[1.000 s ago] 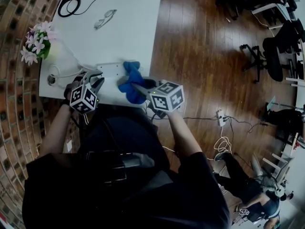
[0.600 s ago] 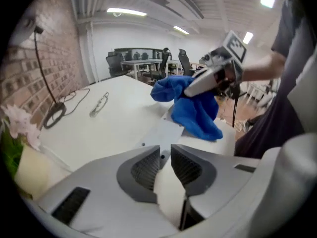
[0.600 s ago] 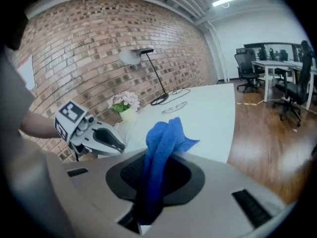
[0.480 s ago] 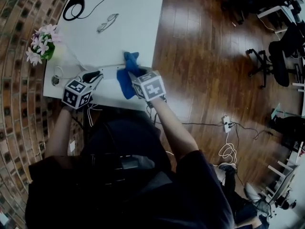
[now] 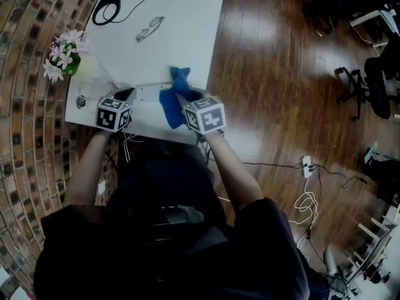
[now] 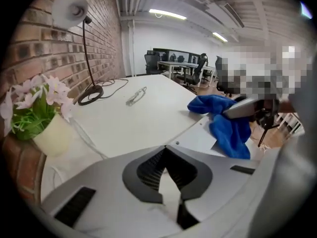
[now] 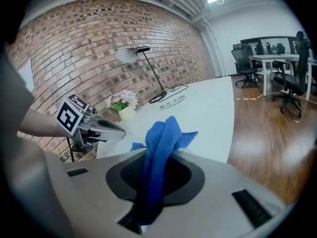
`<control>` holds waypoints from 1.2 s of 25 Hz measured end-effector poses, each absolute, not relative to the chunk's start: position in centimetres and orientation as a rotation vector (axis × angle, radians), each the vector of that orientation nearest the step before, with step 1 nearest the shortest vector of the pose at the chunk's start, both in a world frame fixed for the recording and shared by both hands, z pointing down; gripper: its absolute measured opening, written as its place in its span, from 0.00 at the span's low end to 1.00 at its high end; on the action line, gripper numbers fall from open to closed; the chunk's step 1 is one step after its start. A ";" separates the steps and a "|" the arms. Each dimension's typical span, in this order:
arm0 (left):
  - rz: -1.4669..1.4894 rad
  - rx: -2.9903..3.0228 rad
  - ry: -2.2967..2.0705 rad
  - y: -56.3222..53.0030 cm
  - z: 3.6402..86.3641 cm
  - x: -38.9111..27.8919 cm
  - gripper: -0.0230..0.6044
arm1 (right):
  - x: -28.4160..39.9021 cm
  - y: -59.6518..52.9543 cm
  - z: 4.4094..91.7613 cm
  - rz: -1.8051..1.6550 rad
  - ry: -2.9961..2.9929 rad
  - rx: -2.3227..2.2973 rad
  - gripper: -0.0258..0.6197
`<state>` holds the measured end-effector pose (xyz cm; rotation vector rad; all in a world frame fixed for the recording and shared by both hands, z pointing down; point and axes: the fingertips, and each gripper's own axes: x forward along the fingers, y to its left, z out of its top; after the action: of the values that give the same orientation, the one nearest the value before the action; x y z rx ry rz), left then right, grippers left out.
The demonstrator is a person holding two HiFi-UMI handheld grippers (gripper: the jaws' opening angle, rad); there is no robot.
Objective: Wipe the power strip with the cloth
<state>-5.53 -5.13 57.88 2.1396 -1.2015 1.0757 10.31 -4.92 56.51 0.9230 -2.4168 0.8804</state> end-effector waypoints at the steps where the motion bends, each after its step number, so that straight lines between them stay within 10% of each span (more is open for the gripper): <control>1: 1.101 2.151 -1.185 -5.1 58.3 -5.5 0.03 | 10.5 -5.0 56.5 0.869 -2.412 0.950 0.13; 30: 0.980 2.489 -0.803 -4.9 58.2 -4.4 0.05 | 10.1 -7.8 56.8 0.445 -1.947 1.369 0.13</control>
<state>-4.44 -4.86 58.16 2.4887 -0.8030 0.9797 10.13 -7.81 56.82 1.3693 -1.9466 0.4452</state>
